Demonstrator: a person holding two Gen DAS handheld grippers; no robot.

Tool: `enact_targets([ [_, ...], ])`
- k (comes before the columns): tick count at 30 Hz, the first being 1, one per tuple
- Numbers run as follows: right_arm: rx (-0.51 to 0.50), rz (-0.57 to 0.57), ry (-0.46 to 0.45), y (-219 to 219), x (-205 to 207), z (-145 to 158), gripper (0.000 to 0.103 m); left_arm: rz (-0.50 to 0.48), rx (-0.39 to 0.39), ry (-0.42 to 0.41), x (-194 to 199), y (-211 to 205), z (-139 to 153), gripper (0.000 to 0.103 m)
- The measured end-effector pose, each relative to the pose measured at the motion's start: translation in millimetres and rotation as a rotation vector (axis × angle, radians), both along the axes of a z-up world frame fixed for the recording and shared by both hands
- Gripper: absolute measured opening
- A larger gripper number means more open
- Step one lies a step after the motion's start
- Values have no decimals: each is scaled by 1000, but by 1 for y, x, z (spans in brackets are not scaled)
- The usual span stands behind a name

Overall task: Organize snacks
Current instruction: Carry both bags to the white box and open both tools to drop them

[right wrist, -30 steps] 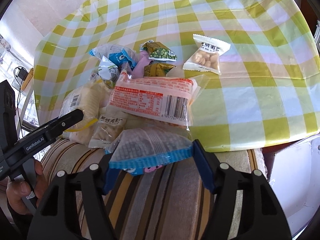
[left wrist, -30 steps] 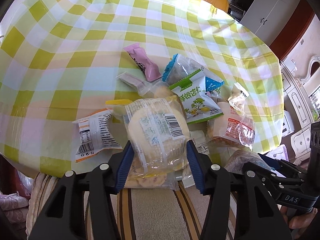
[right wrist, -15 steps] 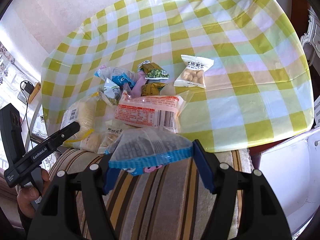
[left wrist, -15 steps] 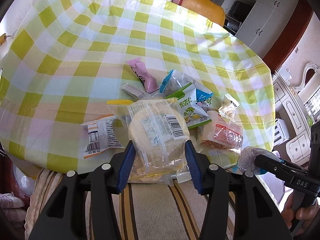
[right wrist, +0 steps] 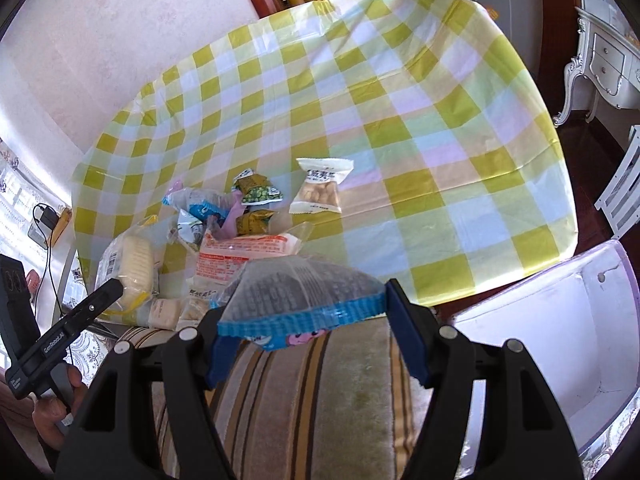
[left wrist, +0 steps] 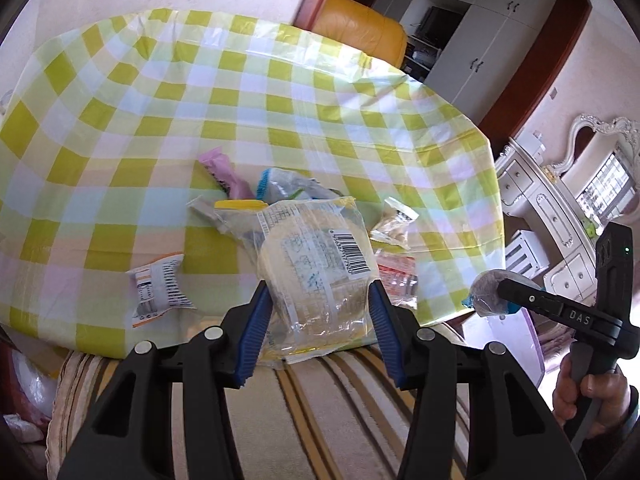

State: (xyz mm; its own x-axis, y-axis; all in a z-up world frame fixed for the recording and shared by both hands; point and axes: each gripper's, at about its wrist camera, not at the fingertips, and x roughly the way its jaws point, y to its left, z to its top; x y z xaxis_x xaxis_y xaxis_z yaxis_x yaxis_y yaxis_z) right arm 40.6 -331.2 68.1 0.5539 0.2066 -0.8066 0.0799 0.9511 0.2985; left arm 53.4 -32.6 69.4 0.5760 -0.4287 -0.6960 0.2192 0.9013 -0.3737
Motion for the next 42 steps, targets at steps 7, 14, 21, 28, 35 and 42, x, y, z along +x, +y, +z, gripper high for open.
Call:
enact_targets([
  [7,-31,-165,35,-68,-24,-10,67,-234,-14,0,1,-87,9,43],
  [14,-62,-294,170,-119,-44,-66,67,-542,-2,116,-1,-203,-11,25],
  [21,-10,-341,269,-138,-59,-119,67,-706,4,413,-8,-268,-76,26],
  [28,-13,-329,283,-137,-57,-130,67,-692,-9,445,5,-274,-88,29],
  [35,-80,-398,296,-151,-64,-131,68,-768,47,449,12,-311,-96,32],
  [42,-106,-435,338,-164,-69,-141,75,-768,-40,406,13,-299,-83,75],
])
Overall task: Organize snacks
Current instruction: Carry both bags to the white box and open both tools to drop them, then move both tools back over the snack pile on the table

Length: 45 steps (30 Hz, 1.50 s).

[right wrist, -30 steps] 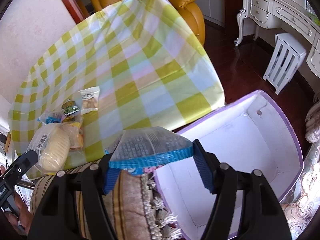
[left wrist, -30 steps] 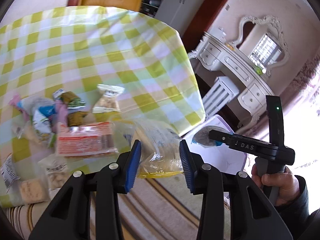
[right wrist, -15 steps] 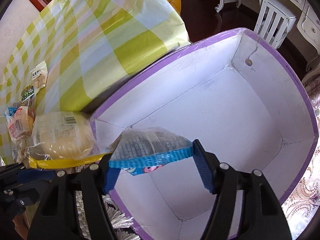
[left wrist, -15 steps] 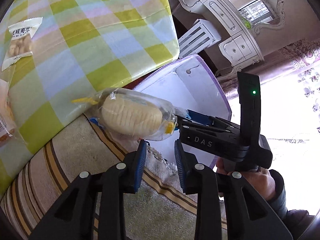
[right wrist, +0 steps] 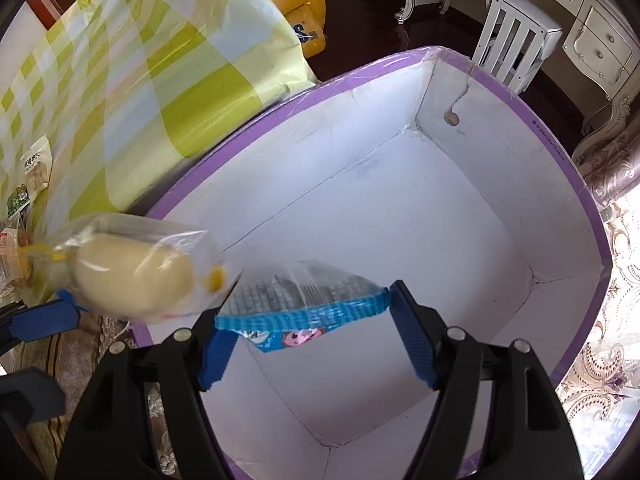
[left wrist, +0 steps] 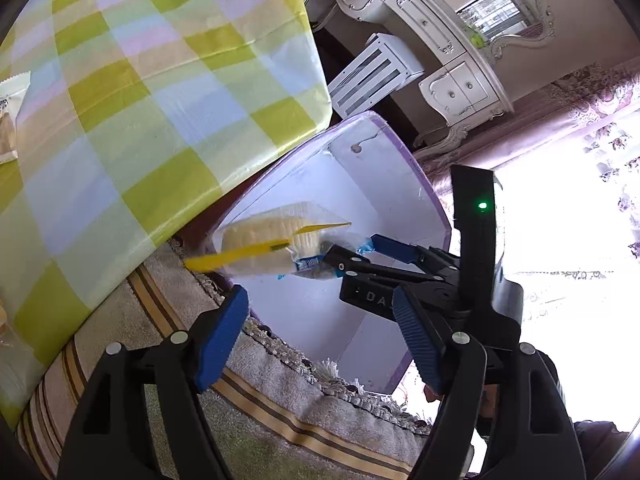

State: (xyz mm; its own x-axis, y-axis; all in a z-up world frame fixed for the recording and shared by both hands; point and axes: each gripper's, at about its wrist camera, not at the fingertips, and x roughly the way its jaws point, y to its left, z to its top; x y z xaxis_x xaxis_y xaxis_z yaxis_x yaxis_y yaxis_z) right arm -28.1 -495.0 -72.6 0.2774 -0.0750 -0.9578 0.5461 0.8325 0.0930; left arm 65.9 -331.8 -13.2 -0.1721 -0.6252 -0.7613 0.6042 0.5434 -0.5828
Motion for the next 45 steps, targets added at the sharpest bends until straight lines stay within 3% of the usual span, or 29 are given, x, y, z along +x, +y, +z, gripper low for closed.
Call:
enact_targets([
  [5,-17,8,6,7,6,2,77,47,-45,-42,-3,11,10,75],
  [11,-42,5,1,12,10,13,81,139,-139,-290,-16,51,52,88],
  [17,-80,-1,-39,20,18,34,82,299,-44,-392,-8,101,66,89],
  [21,-125,3,-83,34,27,54,82,385,-23,-427,-4,134,71,89],
  [27,-225,95,-158,78,44,90,82,518,37,-547,-9,182,84,89],
  [32,-230,165,-232,117,57,110,82,631,110,-579,-7,224,82,89],
  [37,-199,232,-271,152,72,115,82,764,229,-548,3,265,69,89],
  [45,-204,342,-273,194,84,109,82,871,256,-482,12,313,57,89],
])
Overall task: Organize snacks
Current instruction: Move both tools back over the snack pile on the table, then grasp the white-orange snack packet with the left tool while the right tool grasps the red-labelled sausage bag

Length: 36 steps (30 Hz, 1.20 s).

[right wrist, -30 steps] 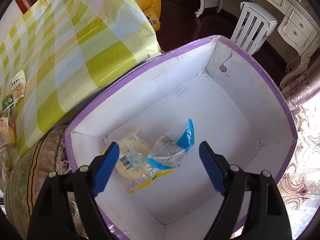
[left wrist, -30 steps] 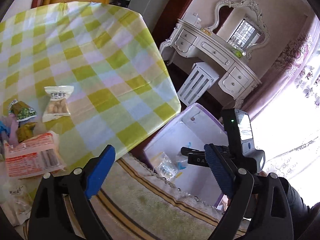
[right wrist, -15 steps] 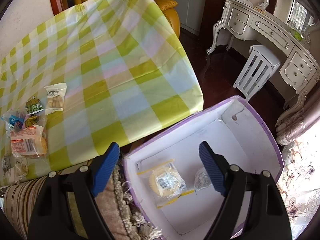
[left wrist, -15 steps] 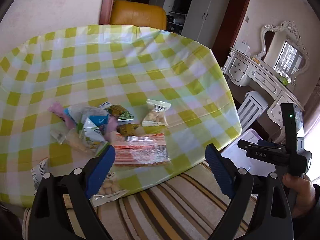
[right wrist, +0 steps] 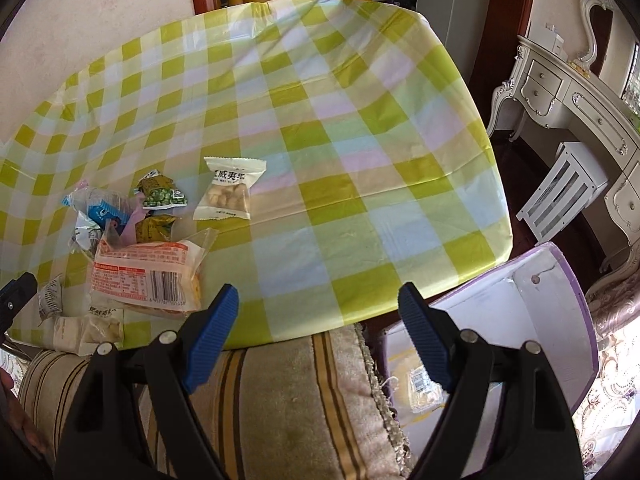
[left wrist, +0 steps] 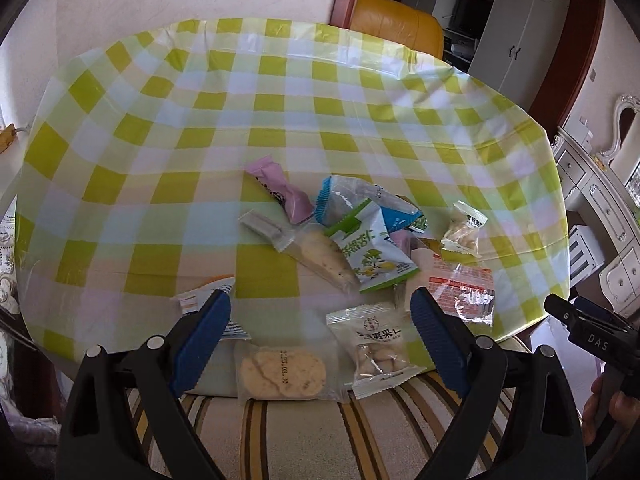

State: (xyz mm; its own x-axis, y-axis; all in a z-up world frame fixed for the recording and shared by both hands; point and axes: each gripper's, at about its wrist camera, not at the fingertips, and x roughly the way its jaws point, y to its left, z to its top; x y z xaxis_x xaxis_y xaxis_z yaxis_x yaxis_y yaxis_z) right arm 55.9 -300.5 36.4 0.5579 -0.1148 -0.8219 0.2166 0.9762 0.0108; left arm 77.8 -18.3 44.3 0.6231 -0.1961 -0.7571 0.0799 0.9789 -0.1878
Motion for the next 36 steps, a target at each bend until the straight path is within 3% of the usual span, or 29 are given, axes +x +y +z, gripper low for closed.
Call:
enact_targets([
  [12,-87,128,-26,49,7,2,82,203,-64,60,4,78,-13,89],
  [21,-76,214,-4,71,16,-4,82,219,-95,131,2,100,-29,89],
  [25,-170,323,32,96,23,-9,82,185,-100,152,-1,99,-32,89],
  [29,-325,473,53,124,28,-16,82,174,-122,180,-2,102,-37,88],
  [36,-452,631,60,143,34,-24,82,161,-117,224,9,99,-45,87],
])
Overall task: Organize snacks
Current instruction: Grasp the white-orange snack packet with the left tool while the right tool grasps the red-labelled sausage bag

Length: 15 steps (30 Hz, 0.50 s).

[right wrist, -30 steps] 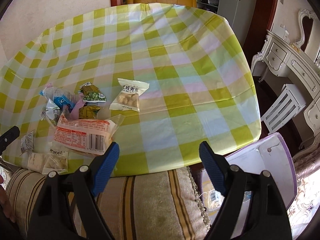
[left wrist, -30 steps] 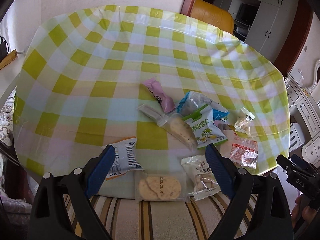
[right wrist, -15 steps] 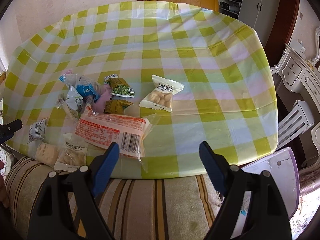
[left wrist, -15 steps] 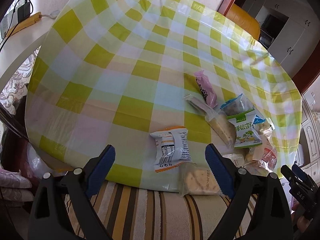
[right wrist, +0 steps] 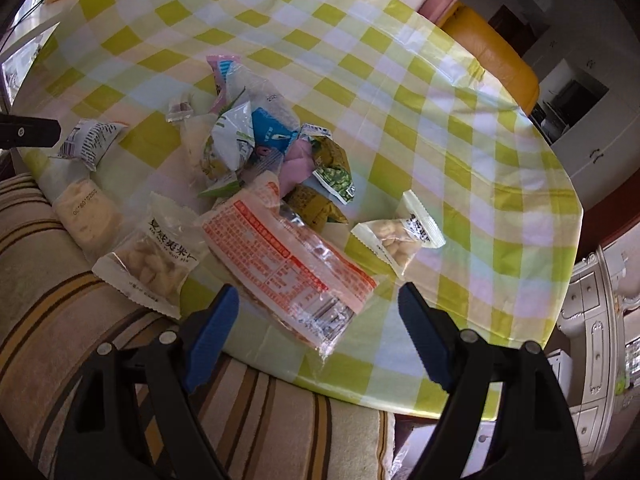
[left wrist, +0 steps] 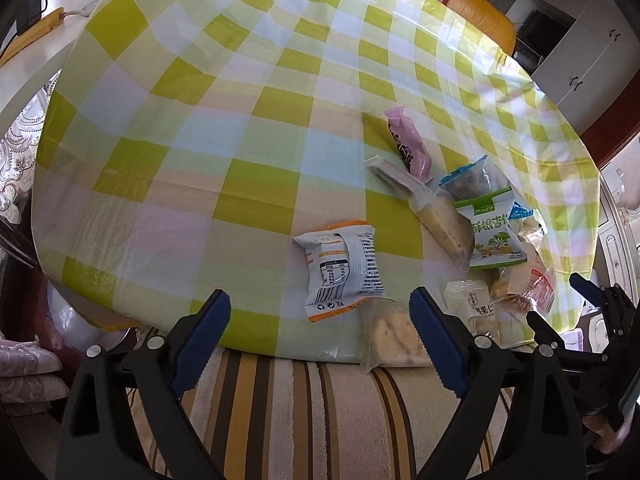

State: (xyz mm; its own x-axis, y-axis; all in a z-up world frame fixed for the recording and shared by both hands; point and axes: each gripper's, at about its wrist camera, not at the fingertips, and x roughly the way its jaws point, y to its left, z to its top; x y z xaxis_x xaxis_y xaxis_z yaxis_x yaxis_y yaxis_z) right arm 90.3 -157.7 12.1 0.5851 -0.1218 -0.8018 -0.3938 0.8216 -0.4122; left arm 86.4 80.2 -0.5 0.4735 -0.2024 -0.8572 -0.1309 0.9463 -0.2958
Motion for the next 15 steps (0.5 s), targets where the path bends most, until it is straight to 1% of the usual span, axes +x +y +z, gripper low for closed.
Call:
enact_targets([
  [3,-14,39,-4,4,4,0,85,0,4,25,11,-2,-4,86],
  [9,-38,113,12,13,9,-5,85,-17,38,70,29,-13,-13,79],
  [11,-25,122,30,13,13,-7,86,-21,61,71,33,-16,-13,77],
  [15,11,130,63,13,20,-13,86,-31,91,91,40,-21,-17,68],
])
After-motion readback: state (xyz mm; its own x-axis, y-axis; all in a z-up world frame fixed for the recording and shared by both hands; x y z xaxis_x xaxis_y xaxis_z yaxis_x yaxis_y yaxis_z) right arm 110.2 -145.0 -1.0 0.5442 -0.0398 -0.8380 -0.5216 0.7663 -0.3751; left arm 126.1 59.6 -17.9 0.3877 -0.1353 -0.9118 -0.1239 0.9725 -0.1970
